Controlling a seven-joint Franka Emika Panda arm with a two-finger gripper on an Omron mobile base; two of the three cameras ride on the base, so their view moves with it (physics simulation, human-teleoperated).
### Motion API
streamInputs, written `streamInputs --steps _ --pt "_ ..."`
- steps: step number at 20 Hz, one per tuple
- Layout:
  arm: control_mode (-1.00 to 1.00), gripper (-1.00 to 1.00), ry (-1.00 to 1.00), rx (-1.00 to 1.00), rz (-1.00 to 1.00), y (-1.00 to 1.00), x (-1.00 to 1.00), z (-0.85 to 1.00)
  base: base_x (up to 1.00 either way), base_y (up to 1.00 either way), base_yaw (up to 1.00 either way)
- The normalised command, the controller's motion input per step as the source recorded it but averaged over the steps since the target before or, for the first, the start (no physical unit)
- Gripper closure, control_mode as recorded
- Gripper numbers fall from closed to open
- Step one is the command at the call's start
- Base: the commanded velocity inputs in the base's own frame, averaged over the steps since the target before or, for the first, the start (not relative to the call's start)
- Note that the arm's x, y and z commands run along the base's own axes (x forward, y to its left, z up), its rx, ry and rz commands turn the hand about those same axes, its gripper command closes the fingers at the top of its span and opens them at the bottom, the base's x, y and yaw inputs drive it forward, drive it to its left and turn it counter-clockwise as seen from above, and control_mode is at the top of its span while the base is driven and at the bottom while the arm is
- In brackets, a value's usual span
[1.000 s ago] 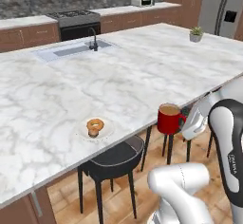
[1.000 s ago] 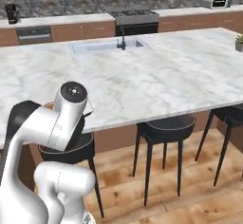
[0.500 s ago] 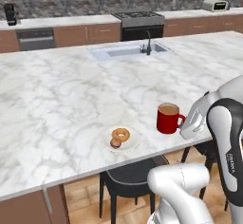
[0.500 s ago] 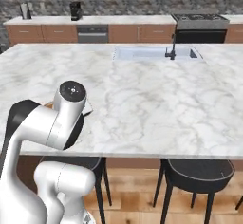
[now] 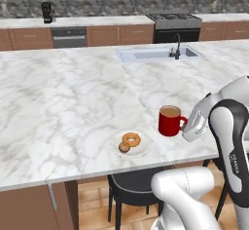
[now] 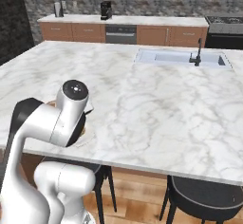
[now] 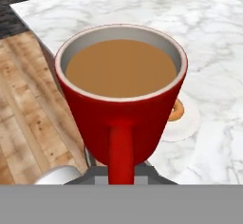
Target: Pick up the brewed coffee from the coffee machine and place it next to the breakfast plate on the dining counter.
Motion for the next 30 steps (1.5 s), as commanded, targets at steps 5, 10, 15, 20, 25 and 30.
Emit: streamInputs --steps 5,10,15,20,25,30 --pt "-1.0 1.0 0.0 0.0 0.05 -0.31 0.7 -0.25 0.0 0.0 0.0" --pt "-1.0 1.0 0.0 0.0 0.07 -0.38 0.61 -0.34 0.0 0.0 0.0" --pt "-1.0 1.0 0.0 -0.01 0.11 -0.24 0.39 -0.4 0.0 0.0 0.0" --pt "-1.0 1.0 0.0 -0.03 0.09 -0.21 0.42 -0.6 0.0 0.0 0.0" --pt "-1.0 1.0 0.0 -0.01 0.06 -0.24 0.52 -0.53 0.0 0.0 0.0" --pt "-1.0 1.0 0.0 -0.01 0.05 -0.16 0.56 -0.4 0.0 0.0 0.0"
